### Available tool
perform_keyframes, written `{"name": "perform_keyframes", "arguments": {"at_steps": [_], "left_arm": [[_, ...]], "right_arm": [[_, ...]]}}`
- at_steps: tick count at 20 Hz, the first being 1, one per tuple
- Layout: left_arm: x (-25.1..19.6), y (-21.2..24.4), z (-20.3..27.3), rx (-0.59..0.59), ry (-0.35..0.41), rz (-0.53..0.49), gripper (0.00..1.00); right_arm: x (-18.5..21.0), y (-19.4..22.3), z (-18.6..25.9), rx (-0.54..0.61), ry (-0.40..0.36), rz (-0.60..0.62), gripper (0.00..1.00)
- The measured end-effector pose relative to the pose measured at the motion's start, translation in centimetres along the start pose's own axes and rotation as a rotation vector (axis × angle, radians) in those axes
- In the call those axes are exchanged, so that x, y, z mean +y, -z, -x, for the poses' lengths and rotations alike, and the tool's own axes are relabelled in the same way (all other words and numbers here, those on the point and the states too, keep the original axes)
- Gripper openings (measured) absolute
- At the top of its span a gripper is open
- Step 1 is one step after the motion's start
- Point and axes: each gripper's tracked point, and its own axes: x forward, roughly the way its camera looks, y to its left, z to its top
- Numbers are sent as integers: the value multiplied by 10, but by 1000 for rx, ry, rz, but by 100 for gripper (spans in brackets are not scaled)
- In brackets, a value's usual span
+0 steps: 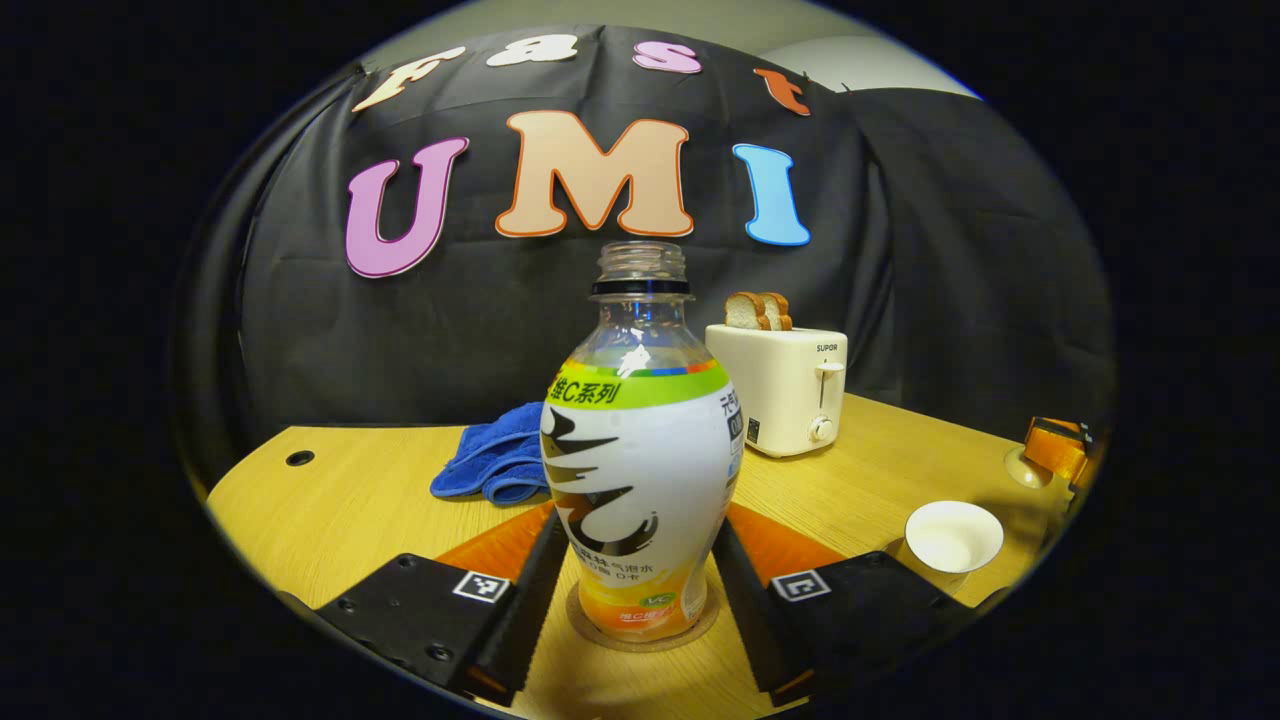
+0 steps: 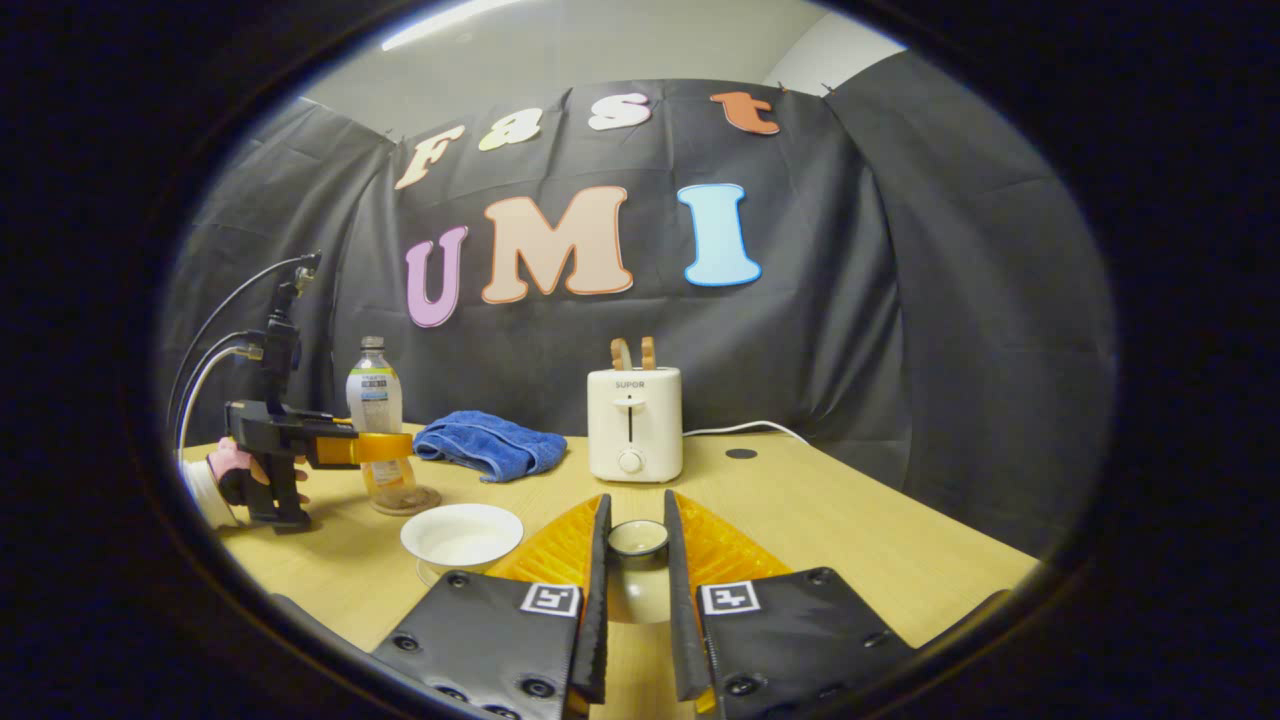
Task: Open the teacup lid with one hand, grasp the water bottle and pour water into the teacup with the other hand; after pouring, place the water bottle on the coaster and then close the teacup lid.
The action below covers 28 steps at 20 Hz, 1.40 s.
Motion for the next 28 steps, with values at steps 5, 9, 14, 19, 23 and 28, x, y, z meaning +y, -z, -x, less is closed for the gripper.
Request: {"name": "perform_keyframes", "arguments": {"at_steps": [5, 9, 14, 19, 23, 28], "left_arm": [[5, 1, 17, -27, -28, -10, 97], [14, 11, 36, -16, -46, -46, 96], [27, 8, 61, -52, -75, -49, 96], [37, 2, 93, -112, -136, -28, 96], [42, -1, 117, -147, -181, -24, 96], [50, 0, 136, -159, -228, 8, 96]], "right_arm": [[2, 0, -1, -1, -10, 0, 30], [27, 0, -5, 1, -61, 1, 30], [80, 2, -17, 6, -173, -2, 30], [118, 5, -28, 18, -263, -4, 30], [128, 13, -37, 60, -285, 4, 29], [130, 21, -40, 117, -283, 17, 30]]}}
